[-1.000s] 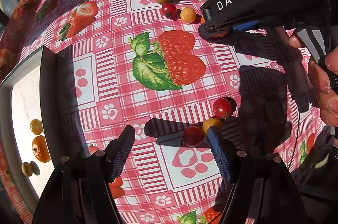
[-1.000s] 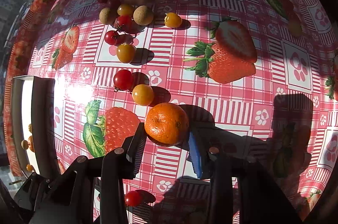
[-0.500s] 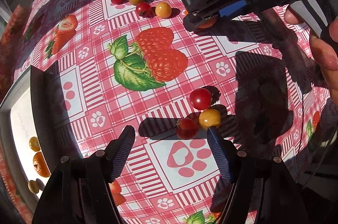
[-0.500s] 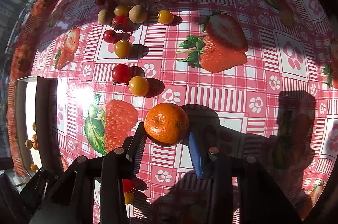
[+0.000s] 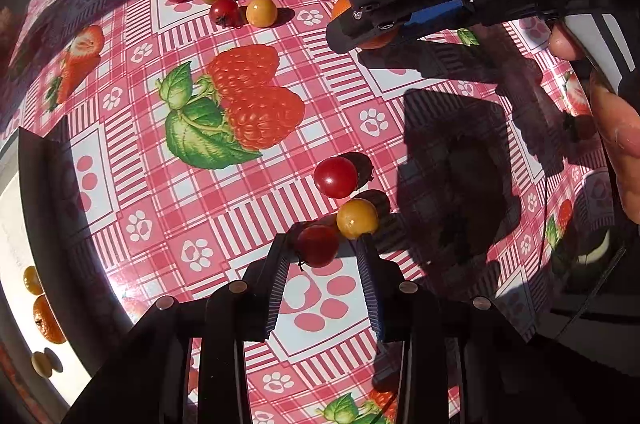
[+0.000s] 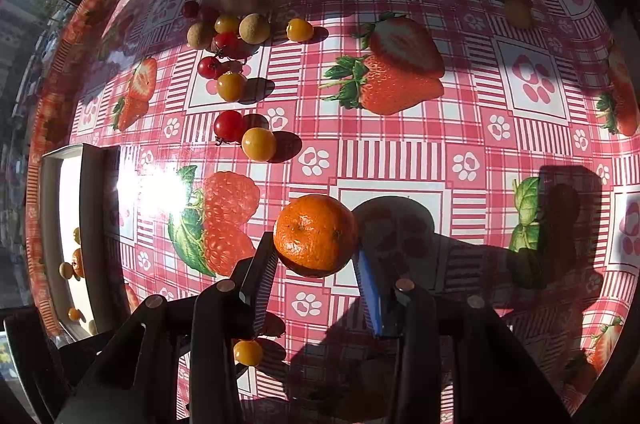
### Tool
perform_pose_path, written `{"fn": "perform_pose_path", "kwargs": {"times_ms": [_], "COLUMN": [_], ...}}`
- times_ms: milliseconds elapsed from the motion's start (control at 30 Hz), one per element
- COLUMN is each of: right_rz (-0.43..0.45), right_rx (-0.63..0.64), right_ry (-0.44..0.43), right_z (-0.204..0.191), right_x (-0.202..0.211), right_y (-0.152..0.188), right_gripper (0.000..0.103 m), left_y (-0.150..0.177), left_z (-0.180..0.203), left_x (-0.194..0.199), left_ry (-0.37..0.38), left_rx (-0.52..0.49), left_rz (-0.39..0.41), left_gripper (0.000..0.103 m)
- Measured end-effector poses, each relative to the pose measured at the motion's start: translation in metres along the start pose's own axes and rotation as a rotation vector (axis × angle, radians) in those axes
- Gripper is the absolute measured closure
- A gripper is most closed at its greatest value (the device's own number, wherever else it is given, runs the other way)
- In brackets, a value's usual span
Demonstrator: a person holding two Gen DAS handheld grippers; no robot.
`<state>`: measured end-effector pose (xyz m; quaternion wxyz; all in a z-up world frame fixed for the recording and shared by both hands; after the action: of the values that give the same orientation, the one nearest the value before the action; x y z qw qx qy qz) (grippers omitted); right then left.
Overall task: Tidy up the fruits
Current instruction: 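Grasp a tangerine with the right gripper while the left gripper grasps a red cherry tomato, then carry the tangerine and red tomato over the white tray and open both grippers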
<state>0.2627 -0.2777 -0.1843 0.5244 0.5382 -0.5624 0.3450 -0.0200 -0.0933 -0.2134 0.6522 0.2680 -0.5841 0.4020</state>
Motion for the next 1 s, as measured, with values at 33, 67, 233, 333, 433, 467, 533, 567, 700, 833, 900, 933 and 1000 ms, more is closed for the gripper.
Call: {"fn": "perform_pose_path", "kwargs": {"times_ms": [33, 67, 233, 333, 433, 467, 533, 567, 700, 833, 900, 933, 1000], "right_rz": [0.0, 0.001, 0.0, 0.0, 0.0, -0.001, -0.003, -0.004, -0.008, -0.012, -0.01, -0.008, -0.007], "right_rx": [-0.005, -0.01, -0.035, -0.046, -0.052, -0.054, -0.056, -0.058, -0.057, -0.056, -0.053, -0.051, -0.043], "right_ry": [-0.002, -0.003, -0.012, -0.014, -0.011, -0.01, -0.008, -0.007, -0.006, -0.006, -0.008, -0.01, -0.013], "right_z": [0.002, 0.004, 0.011, 0.013, 0.013, 0.014, 0.014, 0.012, 0.009, 0.006, 0.004, 0.002, -0.002], "right_x": [0.001, 0.002, 0.003, 0.005, 0.005, 0.005, 0.005, 0.004, 0.003, 0.004, 0.007, 0.008, 0.011], "right_y": [0.002, 0.004, 0.013, 0.015, 0.017, 0.018, 0.018, 0.019, 0.023, 0.027, 0.028, 0.029, 0.031], "right_gripper": [0.061, 0.061, 0.061, 0.061, 0.061, 0.061, 0.061, 0.061, 0.061, 0.061, 0.061, 0.061, 0.061], "left_y": [-0.007, -0.007, -0.003, 0.0, 0.002, 0.001, -0.003, -0.005, -0.021, -0.031, -0.03, -0.03, -0.029], "left_z": [-0.008, -0.011, -0.026, -0.028, -0.027, -0.026, -0.026, -0.026, -0.029, -0.038, -0.047, -0.051, -0.059], "left_x": [-0.002, -0.001, -0.003, -0.004, -0.004, -0.005, -0.005, -0.005, -0.006, -0.003, 0.002, 0.005, 0.012], "left_ry": [-0.015, -0.03, -0.045, -0.057, -0.077, -0.079, -0.074, -0.074, -0.109, -0.074, -0.049, -0.034, -0.024], "left_rx": [0.001, 0.0, 0.006, -0.026, -0.05, -0.049, -0.042, -0.041, -0.059, -0.021, 0.021, 0.046, 0.082], "left_rz": [0.008, 0.012, -0.01, -0.009, -0.005, -0.002, 0.003, 0.005, 0.005, -0.005, -0.006, -0.004, 0.004], "left_gripper": [0.06, 0.058, 0.058, 0.058, 0.058, 0.058, 0.058, 0.059, 0.078, 0.082, 0.082, 0.082, 0.082]}}
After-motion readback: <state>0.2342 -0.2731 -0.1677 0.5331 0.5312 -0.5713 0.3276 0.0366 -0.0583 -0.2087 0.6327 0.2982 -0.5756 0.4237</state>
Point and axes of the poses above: each gripper's, at about its wrist camera, not at the fingertips, and x roughly against the way its jaws point, z to its right, y to its underside, the point moved 7 cm from there along -x, roughly the way its jaws point, and after that the axes turned 2 degrees about -z, right-handed, at the moved point
